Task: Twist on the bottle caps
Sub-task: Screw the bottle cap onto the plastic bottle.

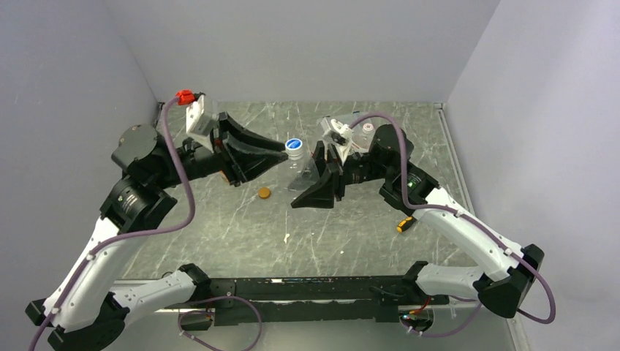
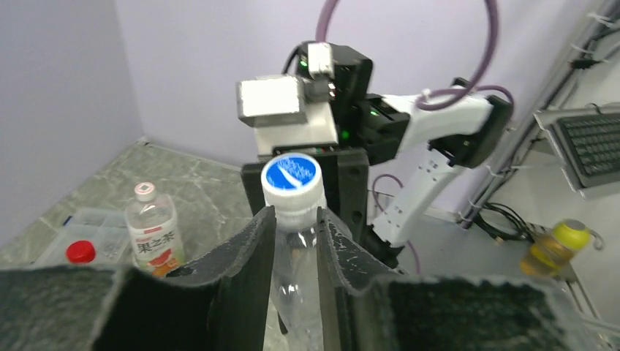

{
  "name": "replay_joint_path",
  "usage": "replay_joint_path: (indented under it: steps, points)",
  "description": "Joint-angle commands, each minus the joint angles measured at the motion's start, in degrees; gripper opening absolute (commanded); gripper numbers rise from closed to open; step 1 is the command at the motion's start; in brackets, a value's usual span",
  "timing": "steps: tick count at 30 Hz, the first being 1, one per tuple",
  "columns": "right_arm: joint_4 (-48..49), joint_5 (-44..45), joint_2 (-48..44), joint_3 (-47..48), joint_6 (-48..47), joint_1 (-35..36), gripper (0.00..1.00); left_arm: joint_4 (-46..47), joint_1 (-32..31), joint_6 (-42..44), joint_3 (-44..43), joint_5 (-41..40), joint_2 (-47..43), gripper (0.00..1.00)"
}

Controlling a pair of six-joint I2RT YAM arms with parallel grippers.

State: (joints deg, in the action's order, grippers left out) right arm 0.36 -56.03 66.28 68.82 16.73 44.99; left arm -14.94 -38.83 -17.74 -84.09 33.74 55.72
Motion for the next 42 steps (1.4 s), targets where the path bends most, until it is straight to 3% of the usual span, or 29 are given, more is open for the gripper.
replay_joint_path:
  steps: [1,2,5,8,13,24,31,38,40,42]
  points:
    - [6.3,-7.99,-2.48,2.88,0.25,-0.34,0.0,-1.41,-0.11,-0.26,-0.56,5.7,-0.88,0.09]
    - [3.89,-5.93,-2.67,3.3,-1.36,-0.36,0.0,-2.28,-0.08,0.24,-1.01,2.98,-1.25,0.28]
    - [-4.35,4.16,-2.69,4.75,-5.63,-0.35,0.0,-2.82,-0.11,0.83,-1.15,-4.9,-2.62,0.71]
    - [-8.87,14.3,-2.03,5.38,-7.31,0.17,0.01,-3.81,-0.12,1.7,-1.85,-9.85,-2.49,0.81]
    - [-10.47,31.1,-0.97,5.11,-7.96,3.43,0.01,-4.01,-0.11,2.78,-3.0,-15.81,-0.19,0.82]
    - [-11.28,45.82,2.73,7.41,-9.65,9.05,0.0,-7.35,-0.1,2.6,-7.74,-24.31,7.07,0.73]
    - [-11.22,49.54,4.05,7.74,-10.49,10.64,0.0,-9.59,-0.11,2.07,-8.43,-25.75,9.05,0.56]
    - [-10.54,51.21,3.94,6.91,-10.29,10.64,0.0,-10.29,-0.11,2.04,-7.07,-25.23,9.02,0.3]
    - [-10.47,51.64,4.08,6.85,-10.23,10.62,0.0,-10.23,-0.14,1.89,-6.63,-24.78,9.15,0.34]
    - [-10.2,51.93,4.13,6.81,-10.27,10.64,0.0,-10.07,-0.1,1.86,-5.99,-25.3,9.01,0.48]
